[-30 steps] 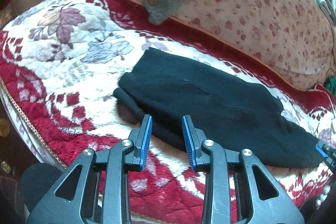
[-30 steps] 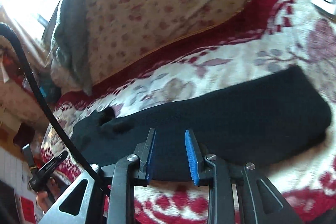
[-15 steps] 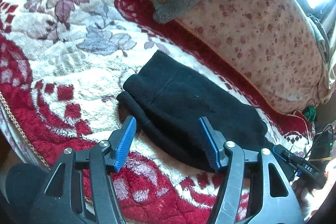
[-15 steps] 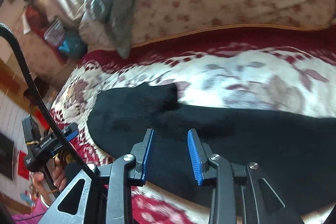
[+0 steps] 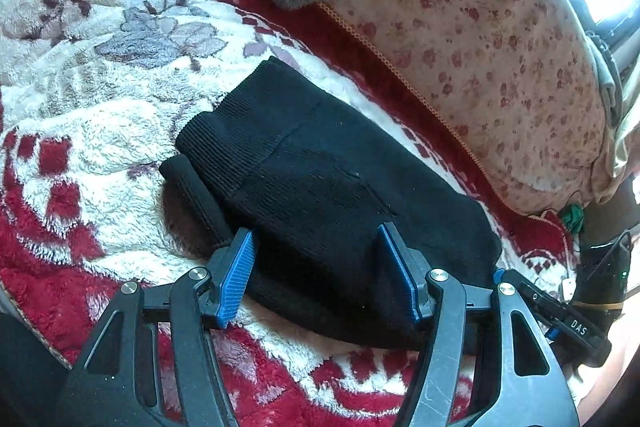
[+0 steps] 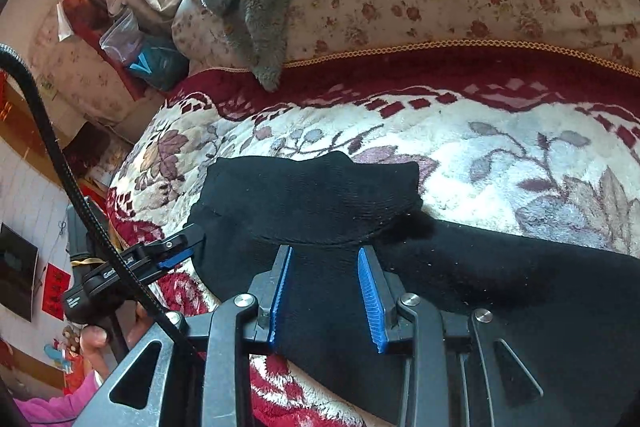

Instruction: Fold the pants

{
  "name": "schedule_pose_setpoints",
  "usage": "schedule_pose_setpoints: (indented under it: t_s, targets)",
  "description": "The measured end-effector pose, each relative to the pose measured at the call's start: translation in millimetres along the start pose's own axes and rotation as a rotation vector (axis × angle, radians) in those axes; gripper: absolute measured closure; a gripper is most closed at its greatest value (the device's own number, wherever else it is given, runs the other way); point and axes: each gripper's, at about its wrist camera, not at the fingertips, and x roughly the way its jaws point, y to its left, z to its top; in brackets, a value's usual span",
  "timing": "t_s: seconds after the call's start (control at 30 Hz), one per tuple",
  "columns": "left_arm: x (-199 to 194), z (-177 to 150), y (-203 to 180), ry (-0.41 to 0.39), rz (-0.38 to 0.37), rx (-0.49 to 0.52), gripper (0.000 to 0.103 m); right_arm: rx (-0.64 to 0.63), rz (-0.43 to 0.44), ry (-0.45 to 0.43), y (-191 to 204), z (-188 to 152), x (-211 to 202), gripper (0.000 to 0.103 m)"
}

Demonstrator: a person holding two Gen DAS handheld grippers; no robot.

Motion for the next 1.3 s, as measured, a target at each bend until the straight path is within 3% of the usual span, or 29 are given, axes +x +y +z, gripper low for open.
schedule_pose_setpoints:
  t_s: [0.13,0.3,0.33,0.37,0.4,0.47,0.6,0.7,0.8,0.87,1.0,1.07,1.13,1.2,1.3]
  targets:
    - [2.6,7.0,6.3,-0.002,-0.024,-0.062,0.042,0.007,0.005,-0.002,-2.1,0.0,-0.1,0.071]
    - [11.7,14.7,-1.3,-0.035,-0.020,-0.050,0.042,0.013,0.007,0.005,-1.7,-0.7,5.3,0.071]
    - [10.9,15.3,-2.5,-0.050,-0.017,-0.042,0.052,0.010,0.003,0.004,-1.6,-0.9,5.7,0.071]
    - [10.2,15.7,-3.2,-0.059,-0.006,-0.031,0.076,0.008,0.000,0.003,-1.1,-1.0,6.6,0.071]
    - [9.6,16.2,-4.8,-0.064,0.002,-0.012,0.085,0.005,-0.009,0.002,-1.5,-0.8,7.4,0.071]
    - [5.5,15.2,-5.8,-0.082,-0.006,0.007,0.091,0.004,-0.024,-0.003,-2.8,0.3,9.2,0.071]
    - [-13.2,8.9,-6.4,-0.113,-0.018,0.033,0.094,-0.019,-0.047,-0.026,-0.7,3.5,8.0,0.071]
    - [-25.8,-2.3,-4.1,-0.143,0.023,0.062,0.097,-0.065,-0.070,-0.075,4.4,7.4,-2.7,0.071]
    - [-14.1,-7.7,7.5,-0.103,0.066,0.061,0.097,-0.040,-0.087,-0.072,-9.0,16.7,-3.4,0.071]
    - [-8.2,-7.3,13.1,-0.085,0.049,0.025,0.097,0.005,-0.086,-0.040,-23.0,22.7,3.2,0.067]
    - [-7.8,-7.4,-0.2,-0.114,0.101,0.091,0.096,0.140,0.034,0.037,-55.0,33.6,17.8,0.067]
    - [-4.1,-7.9,-2.5,-0.112,0.126,0.107,0.096,0.234,0.181,0.080,-69.6,37.7,27.5,0.067]
    - [-1.0,-9.0,-1.1,-0.108,0.133,0.103,0.096,0.296,0.267,0.127,-77.8,41.7,38.9,0.067]
    - [-0.5,-9.2,0.4,-0.106,0.137,0.104,0.096,0.344,0.319,0.168,-87.6,45.1,52.2,0.067]
    - [-1.9,-10.2,0.5,-0.111,0.152,0.107,0.096,0.380,0.375,0.147,-92.9,49.9,61.6,0.069]
